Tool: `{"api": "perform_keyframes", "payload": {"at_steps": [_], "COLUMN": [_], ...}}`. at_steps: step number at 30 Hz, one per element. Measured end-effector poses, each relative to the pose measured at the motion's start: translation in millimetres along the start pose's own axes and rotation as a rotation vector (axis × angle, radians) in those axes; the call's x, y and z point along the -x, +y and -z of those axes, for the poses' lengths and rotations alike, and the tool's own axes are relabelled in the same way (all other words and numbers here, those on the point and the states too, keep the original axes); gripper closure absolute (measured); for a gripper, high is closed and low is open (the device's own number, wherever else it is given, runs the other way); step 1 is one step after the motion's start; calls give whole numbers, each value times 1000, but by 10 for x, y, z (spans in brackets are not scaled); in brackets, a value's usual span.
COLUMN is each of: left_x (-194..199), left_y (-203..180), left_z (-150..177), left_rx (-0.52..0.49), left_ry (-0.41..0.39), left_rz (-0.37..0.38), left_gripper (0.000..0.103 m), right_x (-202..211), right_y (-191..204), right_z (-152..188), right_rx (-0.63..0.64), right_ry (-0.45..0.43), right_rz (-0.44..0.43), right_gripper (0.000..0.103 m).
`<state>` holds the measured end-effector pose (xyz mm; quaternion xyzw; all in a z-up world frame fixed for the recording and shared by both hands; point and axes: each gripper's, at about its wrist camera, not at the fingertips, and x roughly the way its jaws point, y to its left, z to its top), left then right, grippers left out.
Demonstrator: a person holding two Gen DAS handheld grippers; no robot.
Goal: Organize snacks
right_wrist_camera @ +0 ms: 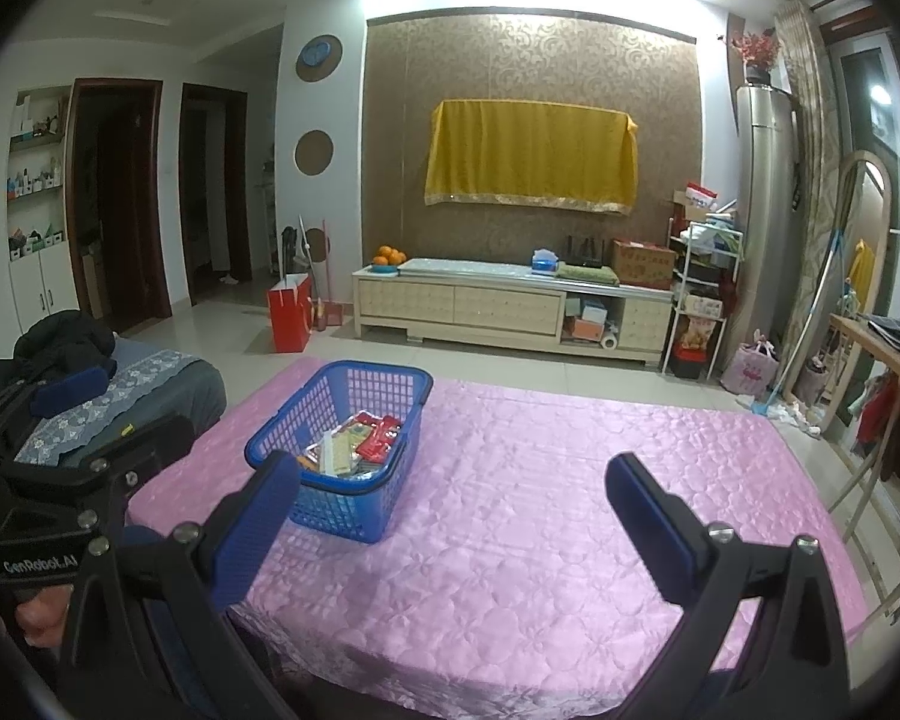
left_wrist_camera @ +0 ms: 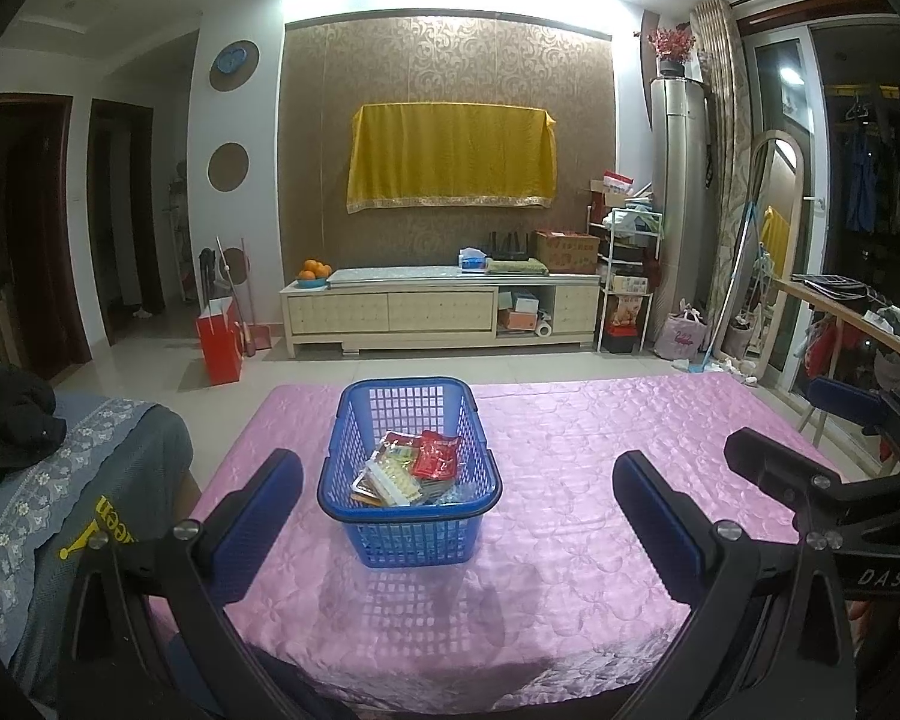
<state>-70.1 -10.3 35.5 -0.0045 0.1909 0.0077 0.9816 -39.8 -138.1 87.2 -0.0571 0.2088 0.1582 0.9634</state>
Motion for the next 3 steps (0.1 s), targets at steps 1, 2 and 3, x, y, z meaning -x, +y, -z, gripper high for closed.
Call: {"api": "perform_keyframes", "payload": {"at_steps": [1,2,3], "left_x": [0,2,1], "left_y": [0,6,8], "left_z": [0,3,3], "left_rx": [-1,-1,-1], "left_ry": [0,0,3], "left_rz": [0,1,3], "left_gripper": [1,1,1], "right_x": [-1,0,0], "right_y": [-2,-5,-5], "right_z": [-6,-14,-14], "right_rx": [0,-1,-1], "right_ry": [4,5,5], "right_rz": [-1,-3,-3], "right_gripper": [0,0,0]}}
